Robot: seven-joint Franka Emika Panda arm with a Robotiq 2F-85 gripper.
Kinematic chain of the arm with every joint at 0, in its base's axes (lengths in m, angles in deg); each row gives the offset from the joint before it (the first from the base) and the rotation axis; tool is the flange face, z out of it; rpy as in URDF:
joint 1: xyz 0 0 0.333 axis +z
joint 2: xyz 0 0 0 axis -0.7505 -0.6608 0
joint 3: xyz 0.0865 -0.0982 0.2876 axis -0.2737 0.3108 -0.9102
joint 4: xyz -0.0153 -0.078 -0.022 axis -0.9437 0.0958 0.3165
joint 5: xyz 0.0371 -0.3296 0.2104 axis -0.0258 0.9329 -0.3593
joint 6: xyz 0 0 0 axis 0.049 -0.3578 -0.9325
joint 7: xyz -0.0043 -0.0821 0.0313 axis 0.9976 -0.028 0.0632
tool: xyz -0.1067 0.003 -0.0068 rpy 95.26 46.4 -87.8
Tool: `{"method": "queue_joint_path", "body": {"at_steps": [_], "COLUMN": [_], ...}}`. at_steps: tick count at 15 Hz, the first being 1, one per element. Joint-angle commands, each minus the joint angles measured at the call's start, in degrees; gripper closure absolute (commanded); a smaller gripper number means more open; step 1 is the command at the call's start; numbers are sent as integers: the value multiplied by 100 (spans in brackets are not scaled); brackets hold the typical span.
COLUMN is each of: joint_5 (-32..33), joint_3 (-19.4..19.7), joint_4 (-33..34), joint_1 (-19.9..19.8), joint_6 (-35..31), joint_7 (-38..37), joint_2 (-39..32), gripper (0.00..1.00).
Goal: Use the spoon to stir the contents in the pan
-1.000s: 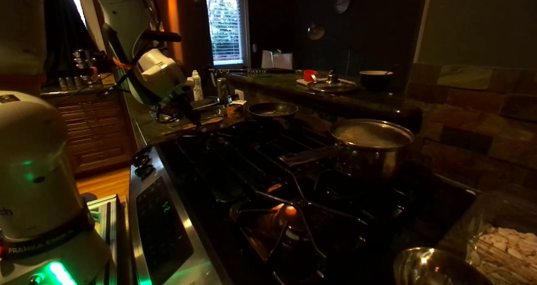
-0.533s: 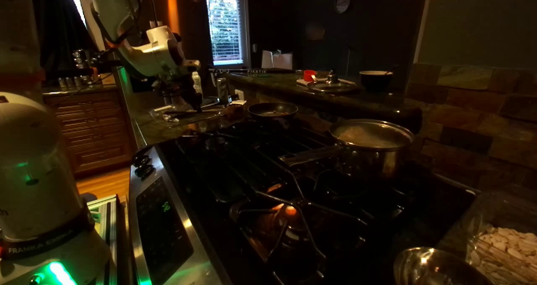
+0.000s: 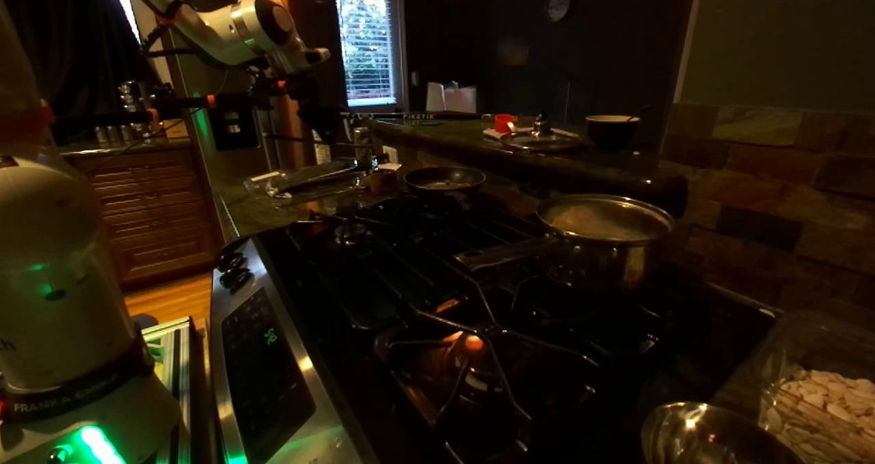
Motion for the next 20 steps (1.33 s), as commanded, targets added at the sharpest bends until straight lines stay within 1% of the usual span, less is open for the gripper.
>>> {"method": "queue_joint_path", "body": {"at_steps": [1, 2, 3, 9, 13, 18, 20], "joint_5": [-4, -4, -4, 952, 1358, 1672, 1702], "joint_3": [64, 66, 68, 446, 711, 952, 1010], "joint_4": [2, -4, -10, 524, 770, 1059, 1171], "joint_1": [67, 71, 72, -254, -389, -367, -342], "joint_6": [11, 11, 11, 790, 1416, 1997, 2210], "joint_7": [8, 8, 8, -98, -45, -54, 0], "joint_2": [-1, -10, -18, -209, -449, -814, -951], "gripper": [82, 82, 95, 95, 95, 95, 95]}}
